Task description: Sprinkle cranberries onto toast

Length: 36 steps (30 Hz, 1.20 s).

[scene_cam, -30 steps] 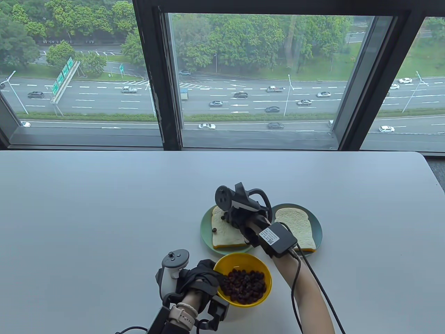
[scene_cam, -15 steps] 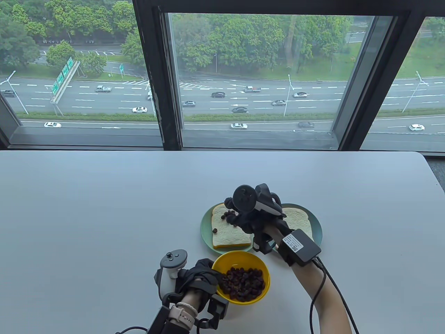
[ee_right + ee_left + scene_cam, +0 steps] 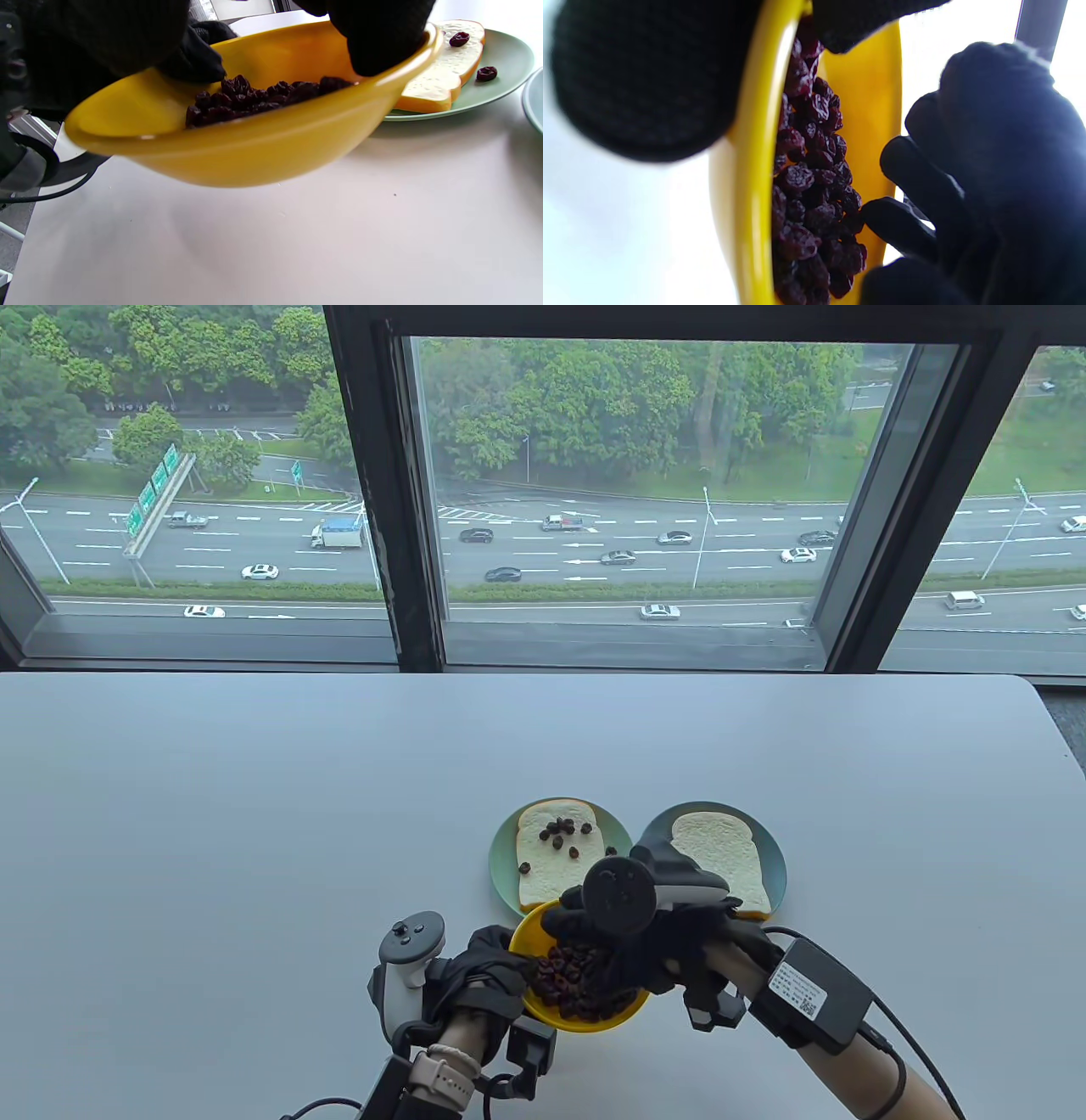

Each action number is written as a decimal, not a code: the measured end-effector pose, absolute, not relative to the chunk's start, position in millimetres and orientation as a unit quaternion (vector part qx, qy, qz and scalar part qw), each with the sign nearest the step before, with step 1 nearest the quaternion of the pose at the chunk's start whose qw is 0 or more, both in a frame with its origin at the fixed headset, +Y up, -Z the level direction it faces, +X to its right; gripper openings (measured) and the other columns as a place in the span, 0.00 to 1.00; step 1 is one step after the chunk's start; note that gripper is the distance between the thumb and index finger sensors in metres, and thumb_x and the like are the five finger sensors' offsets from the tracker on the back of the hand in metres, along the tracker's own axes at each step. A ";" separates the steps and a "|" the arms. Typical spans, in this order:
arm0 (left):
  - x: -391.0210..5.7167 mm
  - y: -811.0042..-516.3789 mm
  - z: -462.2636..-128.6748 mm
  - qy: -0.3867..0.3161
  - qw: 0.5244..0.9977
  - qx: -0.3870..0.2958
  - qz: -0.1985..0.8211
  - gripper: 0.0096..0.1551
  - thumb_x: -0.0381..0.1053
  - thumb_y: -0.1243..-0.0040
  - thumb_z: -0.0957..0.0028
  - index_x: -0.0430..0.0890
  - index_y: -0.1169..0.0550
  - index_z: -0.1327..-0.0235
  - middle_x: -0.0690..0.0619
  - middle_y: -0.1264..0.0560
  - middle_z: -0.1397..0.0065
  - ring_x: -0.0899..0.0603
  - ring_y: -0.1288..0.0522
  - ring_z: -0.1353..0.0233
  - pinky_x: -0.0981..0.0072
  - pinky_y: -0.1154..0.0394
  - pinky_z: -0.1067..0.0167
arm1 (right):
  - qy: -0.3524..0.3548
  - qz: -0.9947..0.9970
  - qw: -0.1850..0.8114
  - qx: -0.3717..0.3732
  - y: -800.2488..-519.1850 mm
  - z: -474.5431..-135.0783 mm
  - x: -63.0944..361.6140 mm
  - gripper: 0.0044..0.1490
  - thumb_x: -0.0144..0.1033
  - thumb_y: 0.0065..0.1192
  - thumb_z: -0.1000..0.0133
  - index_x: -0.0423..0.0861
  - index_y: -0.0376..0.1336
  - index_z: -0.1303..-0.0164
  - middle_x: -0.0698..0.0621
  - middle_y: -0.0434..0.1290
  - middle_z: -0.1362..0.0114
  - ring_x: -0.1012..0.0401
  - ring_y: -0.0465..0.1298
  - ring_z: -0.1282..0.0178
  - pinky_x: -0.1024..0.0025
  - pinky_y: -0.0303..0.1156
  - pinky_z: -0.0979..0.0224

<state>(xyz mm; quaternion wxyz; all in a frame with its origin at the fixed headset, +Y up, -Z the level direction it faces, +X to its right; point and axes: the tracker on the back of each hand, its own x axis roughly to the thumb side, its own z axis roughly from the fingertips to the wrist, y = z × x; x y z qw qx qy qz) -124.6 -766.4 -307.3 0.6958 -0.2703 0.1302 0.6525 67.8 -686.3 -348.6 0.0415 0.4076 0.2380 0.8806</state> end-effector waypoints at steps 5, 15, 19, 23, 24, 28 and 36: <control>-118.3 -761.4 -307.3 0.114 0.701 -0.247 0.659 0.31 0.38 0.39 0.54 0.42 0.37 0.38 0.36 0.32 0.54 0.32 0.27 0.64 0.57 0.11 0.80 | 0.213 0.885 -0.036 0.411 -696.9 -336.6 59.0 0.54 0.53 0.63 0.57 0.63 0.38 0.27 0.41 0.39 0.22 0.41 0.53 0.24 0.61 0.67 0.28; -110.2 -764.1 -300.2 0.126 0.676 -0.249 0.682 0.32 0.37 0.39 0.56 0.41 0.38 0.39 0.35 0.32 0.55 0.31 0.27 0.65 0.56 0.11 0.81 | 0.135 0.898 -0.115 0.402 -699.1 -328.4 40.3 0.49 0.48 0.67 0.61 0.60 0.45 0.34 0.46 0.52 0.25 0.48 0.66 0.31 0.68 0.78 0.40; -109.7 -762.7 -301.2 0.119 0.678 -0.248 0.682 0.32 0.37 0.39 0.56 0.41 0.38 0.39 0.35 0.32 0.55 0.31 0.28 0.65 0.56 0.11 0.82 | 0.094 0.907 -0.085 0.402 -695.7 -329.4 37.0 0.41 0.44 0.70 0.64 0.59 0.54 0.41 0.47 0.60 0.31 0.51 0.72 0.39 0.77 0.83 0.52; -110.7 -764.3 -301.4 0.123 0.667 -0.252 0.690 0.32 0.37 0.40 0.56 0.41 0.39 0.39 0.35 0.33 0.55 0.31 0.28 0.65 0.56 0.11 0.82 | 0.078 0.907 -0.067 0.409 -691.9 -329.0 36.3 0.29 0.37 0.71 0.62 0.60 0.61 0.52 0.49 0.66 0.37 0.52 0.75 0.50 0.84 0.85 0.60; -110.6 -765.2 -301.8 0.122 0.664 -0.256 0.691 0.32 0.37 0.40 0.56 0.41 0.39 0.39 0.35 0.32 0.55 0.31 0.28 0.65 0.56 0.11 0.82 | 0.082 0.907 -0.069 0.407 -692.2 -329.2 36.0 0.25 0.35 0.71 0.61 0.62 0.62 0.57 0.49 0.67 0.39 0.52 0.77 0.52 0.85 0.86 0.63; -110.2 -768.7 -302.9 0.126 0.666 -0.268 0.685 0.32 0.37 0.40 0.55 0.41 0.39 0.38 0.35 0.32 0.55 0.32 0.27 0.65 0.57 0.11 0.82 | 0.081 0.904 -0.065 0.415 -694.4 -328.3 37.2 0.21 0.35 0.72 0.62 0.62 0.65 0.61 0.51 0.69 0.40 0.53 0.77 0.52 0.85 0.87 0.63; -117.0 -766.6 -305.3 0.132 0.717 -0.276 0.626 0.31 0.39 0.40 0.55 0.42 0.38 0.38 0.37 0.31 0.54 0.33 0.26 0.65 0.60 0.11 0.81 | 0.016 0.905 0.006 0.426 -697.8 -321.2 50.3 0.19 0.35 0.74 0.65 0.61 0.68 0.66 0.55 0.71 0.43 0.55 0.78 0.54 0.86 0.87 0.65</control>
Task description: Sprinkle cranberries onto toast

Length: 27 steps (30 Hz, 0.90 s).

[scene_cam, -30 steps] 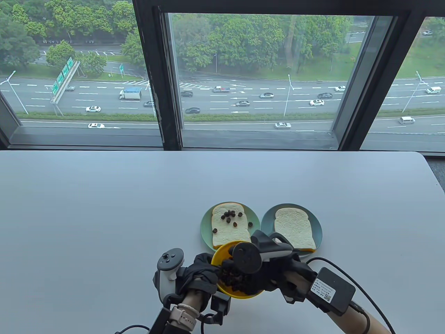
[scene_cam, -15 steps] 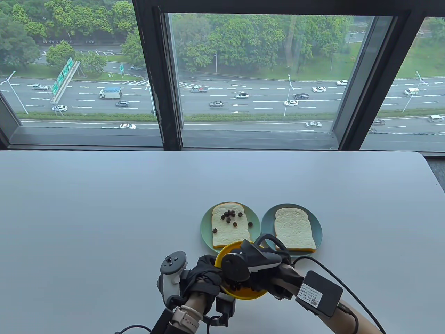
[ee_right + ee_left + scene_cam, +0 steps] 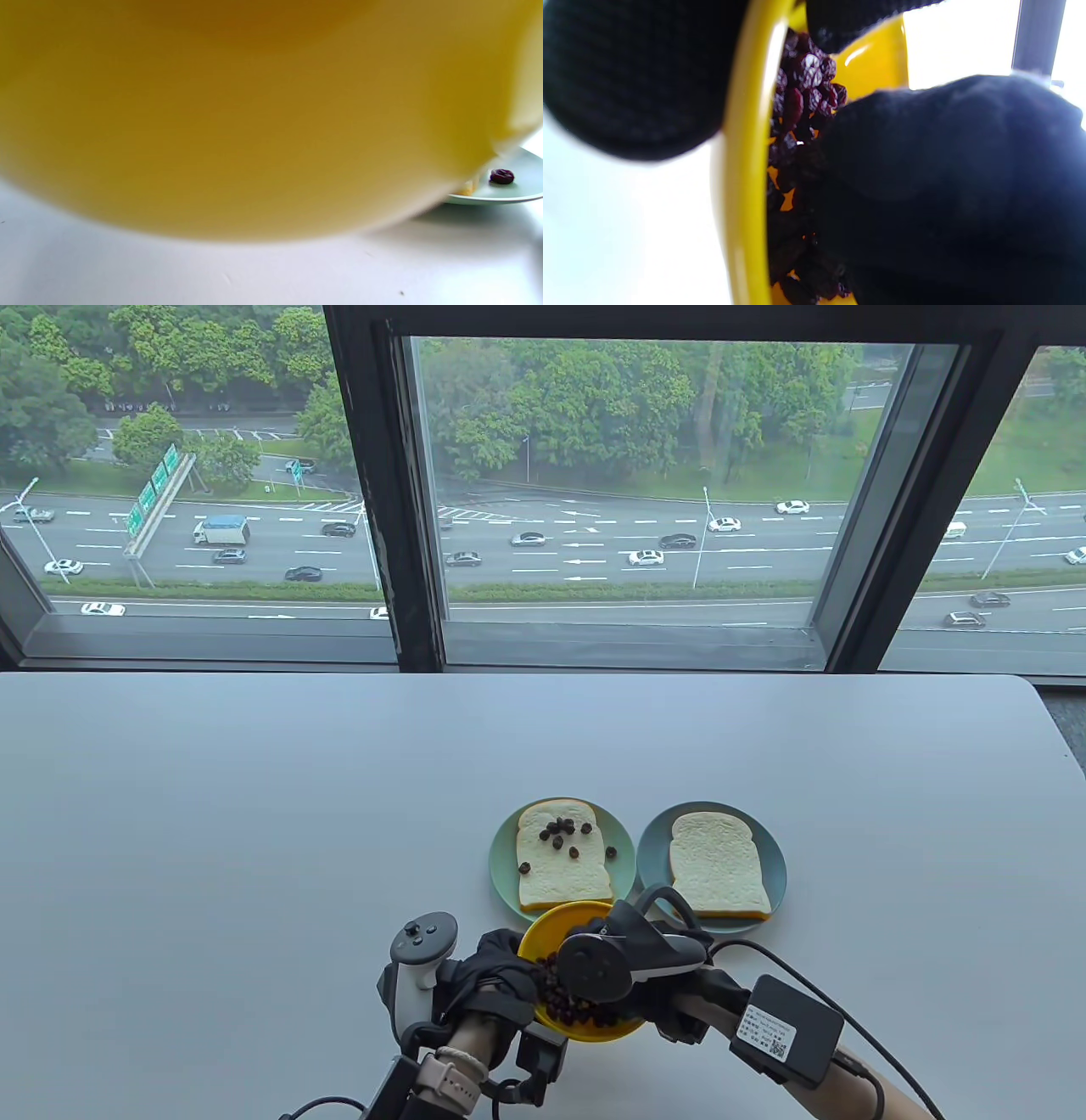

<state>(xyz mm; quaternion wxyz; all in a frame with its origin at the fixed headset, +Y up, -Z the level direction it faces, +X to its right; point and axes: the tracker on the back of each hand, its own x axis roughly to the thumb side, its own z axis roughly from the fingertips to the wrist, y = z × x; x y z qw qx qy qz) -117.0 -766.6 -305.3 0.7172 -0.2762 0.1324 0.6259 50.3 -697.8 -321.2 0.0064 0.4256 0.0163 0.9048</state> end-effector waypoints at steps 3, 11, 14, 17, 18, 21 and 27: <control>-116.9 -768.6 -306.0 0.134 0.712 -0.283 0.628 0.31 0.39 0.40 0.54 0.42 0.38 0.38 0.37 0.31 0.54 0.33 0.27 0.64 0.59 0.12 0.81 | -0.002 0.907 0.025 0.421 -690.7 -319.8 57.6 0.19 0.35 0.74 0.65 0.61 0.68 0.66 0.55 0.71 0.43 0.56 0.78 0.53 0.86 0.87 0.65; -113.9 -772.0 -306.4 0.123 0.713 -0.302 0.621 0.32 0.39 0.40 0.55 0.42 0.38 0.38 0.36 0.31 0.54 0.33 0.27 0.65 0.59 0.12 0.81 | 0.003 0.918 0.055 0.392 -666.6 -334.5 66.0 0.19 0.34 0.74 0.65 0.61 0.68 0.66 0.55 0.71 0.43 0.56 0.78 0.53 0.87 0.87 0.65; -113.8 -771.0 -305.5 0.122 0.710 -0.305 0.623 0.32 0.39 0.40 0.55 0.42 0.38 0.38 0.36 0.31 0.54 0.33 0.27 0.65 0.59 0.12 0.82 | 0.004 0.925 0.067 0.374 -659.3 -350.3 58.5 0.19 0.34 0.74 0.65 0.61 0.68 0.66 0.55 0.71 0.43 0.56 0.78 0.53 0.86 0.87 0.65; -114.6 -771.7 -304.9 0.119 0.715 -0.312 0.615 0.32 0.39 0.40 0.55 0.42 0.38 0.38 0.37 0.31 0.54 0.33 0.27 0.65 0.59 0.12 0.82 | 0.007 0.933 0.064 0.355 -657.8 -374.6 44.9 0.19 0.34 0.74 0.65 0.61 0.68 0.66 0.55 0.71 0.43 0.56 0.78 0.53 0.86 0.87 0.64; -114.6 -772.2 -304.5 0.118 0.715 -0.316 0.612 0.32 0.39 0.40 0.55 0.42 0.38 0.38 0.36 0.31 0.54 0.33 0.27 0.65 0.59 0.12 0.82 | 0.014 0.937 0.060 0.344 -659.9 -386.0 38.2 0.19 0.34 0.74 0.65 0.61 0.68 0.66 0.55 0.71 0.43 0.56 0.78 0.53 0.86 0.87 0.64; -113.4 -773.4 -304.5 0.115 0.714 -0.326 0.608 0.32 0.39 0.40 0.55 0.42 0.38 0.38 0.37 0.31 0.54 0.33 0.27 0.65 0.60 0.12 0.82 | 0.035 0.947 0.049 0.316 -672.2 -414.5 20.3 0.20 0.34 0.74 0.65 0.61 0.68 0.66 0.56 0.70 0.43 0.56 0.78 0.52 0.86 0.87 0.64; -112.0 -776.4 -304.5 0.112 0.713 -0.343 0.601 0.32 0.39 0.40 0.55 0.41 0.38 0.38 0.36 0.31 0.55 0.33 0.27 0.65 0.60 0.12 0.82 | 0.073 0.958 0.032 0.275 -710.1 -452.4 -3.2 0.20 0.34 0.74 0.64 0.61 0.68 0.65 0.56 0.70 0.42 0.56 0.78 0.52 0.86 0.87 0.63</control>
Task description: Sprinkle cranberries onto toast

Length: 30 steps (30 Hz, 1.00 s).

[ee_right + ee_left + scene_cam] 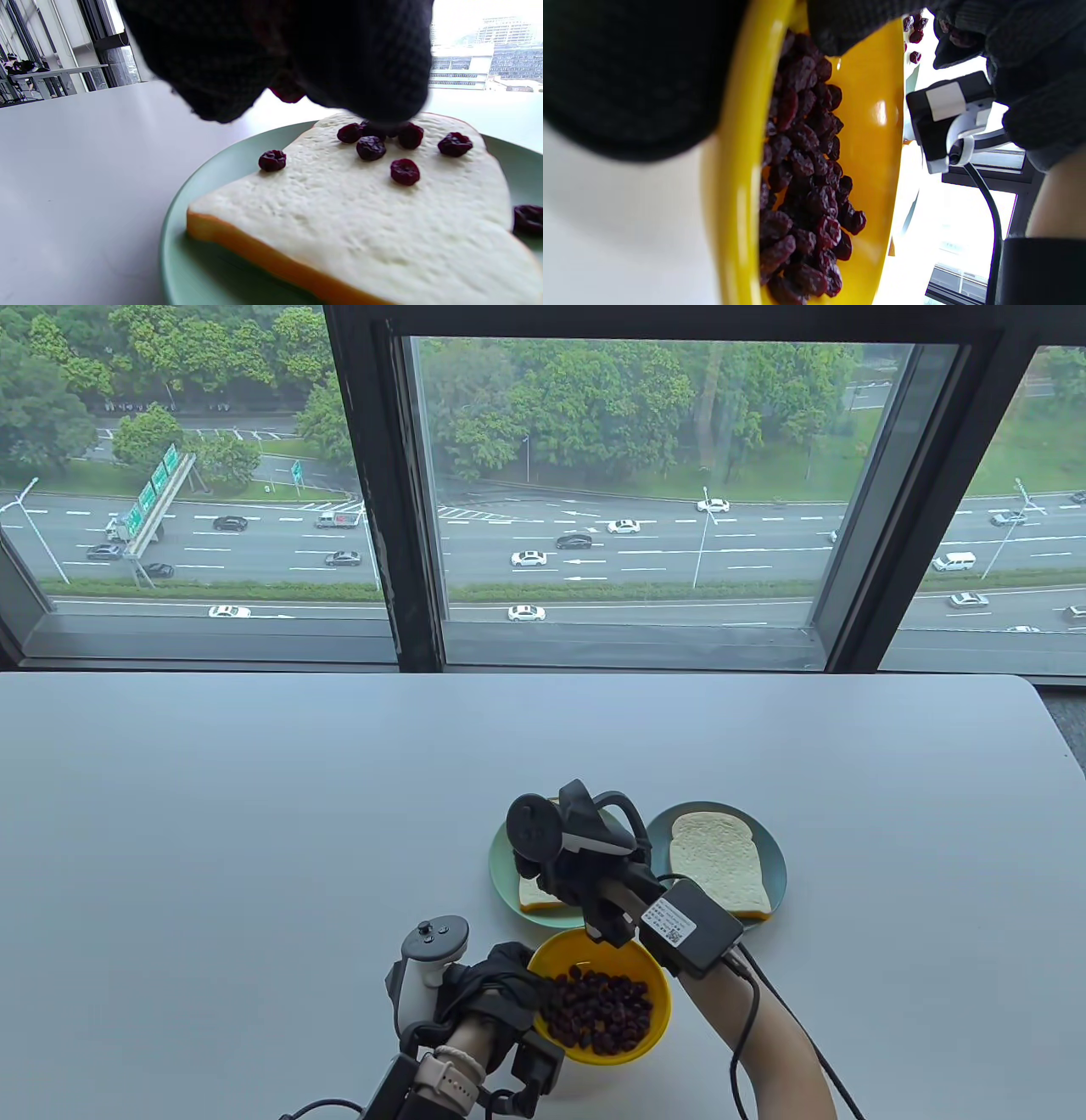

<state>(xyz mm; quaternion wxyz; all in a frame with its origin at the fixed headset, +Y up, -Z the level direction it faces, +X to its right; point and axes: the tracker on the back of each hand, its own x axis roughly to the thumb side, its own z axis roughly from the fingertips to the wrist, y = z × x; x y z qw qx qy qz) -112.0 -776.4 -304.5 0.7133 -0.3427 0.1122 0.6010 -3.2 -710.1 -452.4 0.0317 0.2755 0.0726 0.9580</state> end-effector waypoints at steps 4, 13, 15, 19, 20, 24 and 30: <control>-112.0 -779.6 -303.7 0.117 0.715 -0.350 0.594 0.32 0.39 0.40 0.55 0.41 0.38 0.38 0.36 0.31 0.54 0.33 0.27 0.65 0.59 0.12 0.82 | 0.065 0.961 0.026 0.268 -721.7 -464.6 -7.5 0.19 0.35 0.73 0.64 0.61 0.67 0.65 0.56 0.70 0.42 0.56 0.78 0.52 0.86 0.87 0.63; -111.1 -780.4 -303.0 0.120 0.712 -0.354 0.594 0.32 0.39 0.40 0.55 0.42 0.38 0.38 0.36 0.31 0.54 0.33 0.27 0.65 0.59 0.12 0.82 | 0.086 0.967 -0.010 0.239 -739.6 -473.4 -3.7 0.21 0.36 0.71 0.61 0.61 0.66 0.60 0.54 0.69 0.40 0.57 0.78 0.51 0.87 0.87 0.59; -110.3 -781.0 -302.9 0.121 0.712 -0.357 0.593 0.32 0.39 0.40 0.55 0.42 0.38 0.38 0.36 0.31 0.54 0.33 0.27 0.65 0.59 0.12 0.81 | 0.091 0.967 -0.009 0.237 -742.7 -473.3 -0.1 0.23 0.37 0.69 0.60 0.60 0.65 0.55 0.53 0.68 0.39 0.57 0.77 0.50 0.86 0.86 0.57; -109.0 -781.3 -302.6 0.118 0.717 -0.359 0.586 0.32 0.39 0.40 0.55 0.42 0.38 0.38 0.36 0.31 0.54 0.33 0.27 0.65 0.59 0.12 0.81 | 0.101 0.967 0.041 0.231 -742.3 -473.3 6.7 0.24 0.42 0.61 0.55 0.57 0.64 0.48 0.50 0.66 0.37 0.56 0.76 0.48 0.82 0.85 0.56; -109.1 -781.6 -302.9 0.118 0.717 -0.359 0.586 0.32 0.39 0.40 0.55 0.42 0.38 0.38 0.36 0.31 0.54 0.33 0.27 0.65 0.59 0.12 0.81 | 0.104 0.967 0.047 0.228 -741.7 -473.5 8.0 0.24 0.42 0.61 0.55 0.57 0.64 0.47 0.50 0.66 0.37 0.56 0.76 0.47 0.81 0.85 0.56; -109.4 -782.4 -303.6 0.119 0.714 -0.358 0.590 0.32 0.39 0.40 0.55 0.42 0.38 0.38 0.36 0.31 0.54 0.33 0.27 0.65 0.59 0.12 0.81 | 0.098 0.968 0.052 0.225 -735.9 -473.1 17.7 0.26 0.43 0.60 0.55 0.56 0.63 0.45 0.49 0.65 0.35 0.55 0.75 0.46 0.79 0.84 0.54; -109.7 -783.3 -304.1 0.122 0.714 -0.355 0.591 0.32 0.39 0.40 0.54 0.42 0.38 0.37 0.36 0.32 0.54 0.33 0.27 0.65 0.59 0.12 0.81 | 0.086 0.967 0.068 0.232 -721.6 -461.6 39.7 0.27 0.45 0.59 0.54 0.56 0.62 0.43 0.49 0.64 0.34 0.54 0.75 0.44 0.78 0.83 0.52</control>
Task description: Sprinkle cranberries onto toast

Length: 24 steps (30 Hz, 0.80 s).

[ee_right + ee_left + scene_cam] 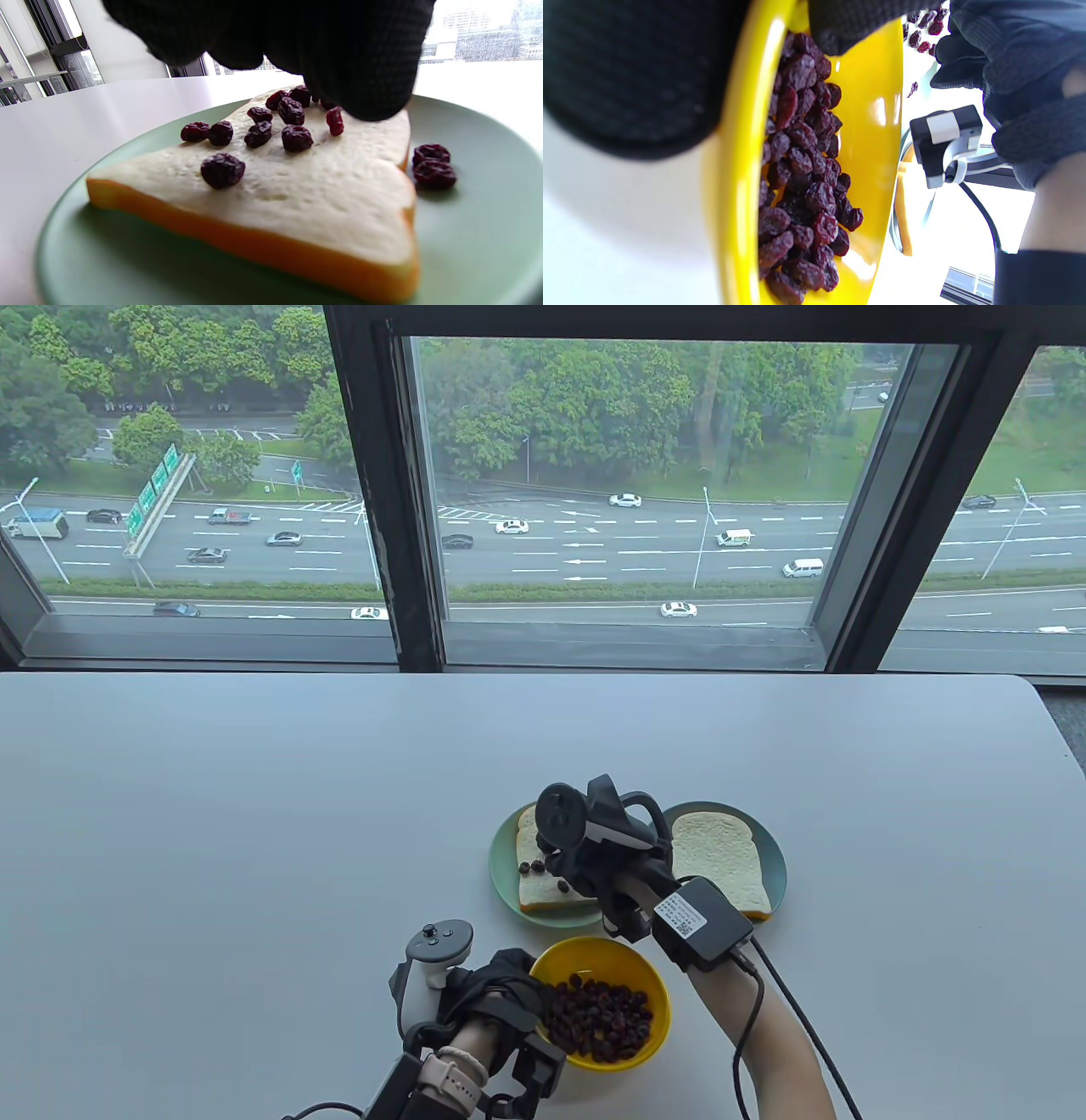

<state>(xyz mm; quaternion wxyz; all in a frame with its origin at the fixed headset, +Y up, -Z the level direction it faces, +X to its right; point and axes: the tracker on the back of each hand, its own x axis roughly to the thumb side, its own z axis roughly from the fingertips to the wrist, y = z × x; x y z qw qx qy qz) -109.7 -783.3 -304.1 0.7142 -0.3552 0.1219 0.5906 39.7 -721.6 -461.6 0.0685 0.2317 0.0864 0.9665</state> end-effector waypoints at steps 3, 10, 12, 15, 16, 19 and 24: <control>-109.7 -783.8 -304.8 0.121 0.714 -0.352 0.592 0.32 0.39 0.40 0.54 0.42 0.38 0.37 0.36 0.32 0.54 0.33 0.27 0.64 0.59 0.12 0.81 | 0.088 0.961 0.098 0.243 -714.6 -449.5 52.7 0.28 0.46 0.58 0.54 0.55 0.62 0.42 0.48 0.64 0.34 0.54 0.75 0.44 0.77 0.83 0.52; -109.3 -782.9 -306.3 0.122 0.710 -0.340 0.604 0.32 0.39 0.40 0.54 0.42 0.39 0.37 0.37 0.32 0.53 0.33 0.27 0.64 0.59 0.12 0.80 | 0.107 0.944 0.112 0.292 -695.8 -404.3 75.4 0.31 0.47 0.59 0.54 0.54 0.60 0.40 0.47 0.63 0.32 0.53 0.74 0.42 0.74 0.83 0.47; -109.7 -781.2 -306.4 0.120 0.709 -0.335 0.609 0.32 0.39 0.40 0.54 0.42 0.39 0.37 0.37 0.32 0.53 0.33 0.27 0.64 0.59 0.12 0.80 | 0.117 0.937 0.114 0.310 -691.4 -389.5 77.5 0.32 0.47 0.59 0.55 0.54 0.59 0.39 0.46 0.62 0.32 0.53 0.74 0.41 0.73 0.82 0.46; -110.4 -778.4 -306.2 0.120 0.709 -0.325 0.615 0.32 0.39 0.40 0.54 0.42 0.39 0.37 0.37 0.32 0.53 0.33 0.27 0.64 0.59 0.12 0.80 | 0.156 0.921 0.106 0.341 -691.9 -366.2 76.3 0.37 0.48 0.61 0.55 0.53 0.56 0.35 0.45 0.60 0.30 0.51 0.73 0.38 0.70 0.81 0.42; -110.6 -777.8 -306.2 0.120 0.708 -0.323 0.616 0.32 0.39 0.40 0.54 0.42 0.39 0.37 0.37 0.32 0.53 0.33 0.27 0.64 0.59 0.12 0.80 | 0.168 0.917 0.098 0.349 -693.1 -361.2 75.3 0.39 0.49 0.61 0.55 0.53 0.55 0.34 0.44 0.59 0.29 0.51 0.72 0.36 0.69 0.81 0.41; -111.3 -774.7 -305.7 0.121 0.706 -0.313 0.624 0.32 0.39 0.40 0.54 0.42 0.39 0.37 0.36 0.32 0.54 0.33 0.27 0.64 0.59 0.12 0.80 | 0.211 0.903 0.048 0.370 -699.1 -345.2 70.5 0.48 0.57 0.60 0.58 0.52 0.49 0.29 0.42 0.56 0.27 0.46 0.69 0.32 0.66 0.80 0.39; -107.9 -772.8 -306.8 0.101 0.707 -0.307 0.629 0.33 0.39 0.40 0.54 0.41 0.39 0.37 0.36 0.32 0.54 0.33 0.27 0.65 0.59 0.11 0.80 | 0.236 0.898 -0.013 0.371 -707.4 -332.4 63.0 0.55 0.62 0.60 0.61 0.59 0.41 0.27 0.41 0.49 0.23 0.41 0.63 0.28 0.61 0.75 0.35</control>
